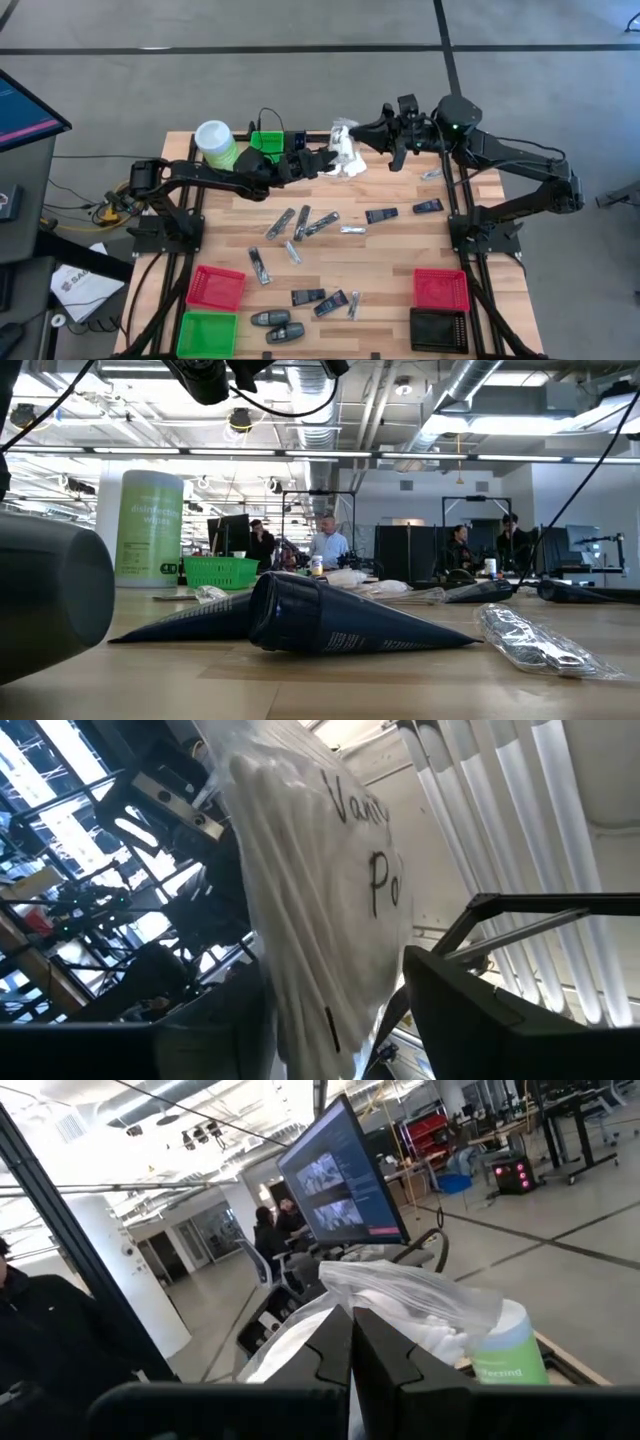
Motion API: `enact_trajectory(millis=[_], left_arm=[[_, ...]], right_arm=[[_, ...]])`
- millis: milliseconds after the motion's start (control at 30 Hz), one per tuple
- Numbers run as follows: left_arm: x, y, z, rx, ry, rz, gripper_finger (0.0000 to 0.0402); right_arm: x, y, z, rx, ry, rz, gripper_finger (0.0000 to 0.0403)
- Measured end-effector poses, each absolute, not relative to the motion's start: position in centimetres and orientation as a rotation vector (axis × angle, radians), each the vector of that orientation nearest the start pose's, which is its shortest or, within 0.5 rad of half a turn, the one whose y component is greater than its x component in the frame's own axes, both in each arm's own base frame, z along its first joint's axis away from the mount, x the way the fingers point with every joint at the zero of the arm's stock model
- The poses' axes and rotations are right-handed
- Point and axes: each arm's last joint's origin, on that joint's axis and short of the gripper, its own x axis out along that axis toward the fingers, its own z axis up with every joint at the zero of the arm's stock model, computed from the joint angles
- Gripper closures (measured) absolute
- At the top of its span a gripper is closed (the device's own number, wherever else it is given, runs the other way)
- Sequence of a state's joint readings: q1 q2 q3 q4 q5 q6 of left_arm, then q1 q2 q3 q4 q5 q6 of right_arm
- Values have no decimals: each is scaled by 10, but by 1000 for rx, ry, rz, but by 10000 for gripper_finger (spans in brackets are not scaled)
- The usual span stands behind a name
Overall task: Pick & Place Travel size toiletries
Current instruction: Put the cotton pack into the right red bin
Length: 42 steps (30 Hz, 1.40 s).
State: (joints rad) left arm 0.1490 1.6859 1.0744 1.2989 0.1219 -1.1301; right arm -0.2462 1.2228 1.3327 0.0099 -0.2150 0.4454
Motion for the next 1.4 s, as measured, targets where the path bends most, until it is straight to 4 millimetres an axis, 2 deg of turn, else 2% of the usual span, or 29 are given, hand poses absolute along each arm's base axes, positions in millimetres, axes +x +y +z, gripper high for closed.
enact_trajectory(millis=[200,667,800,1067,1267,1400], left_arm=[[357,50,335,-991,-613,-359,241],[357,49,335,-976,-596,-382,358],[357,48,335,-966,-576,-408,379],[357,47,335,-954,-537,-456,372],[357,45,334,-948,-504,-497,383],[358,44,333,-963,-463,-522,379]], right_arm=[[256,-57,449,419,-118,-1,403],[256,-57,449,425,-105,21,393],[256,-56,446,451,-76,20,369],[254,-54,441,571,15,104,296],[239,-55,446,646,39,146,240],[219,-59,454,697,19,125,212]])
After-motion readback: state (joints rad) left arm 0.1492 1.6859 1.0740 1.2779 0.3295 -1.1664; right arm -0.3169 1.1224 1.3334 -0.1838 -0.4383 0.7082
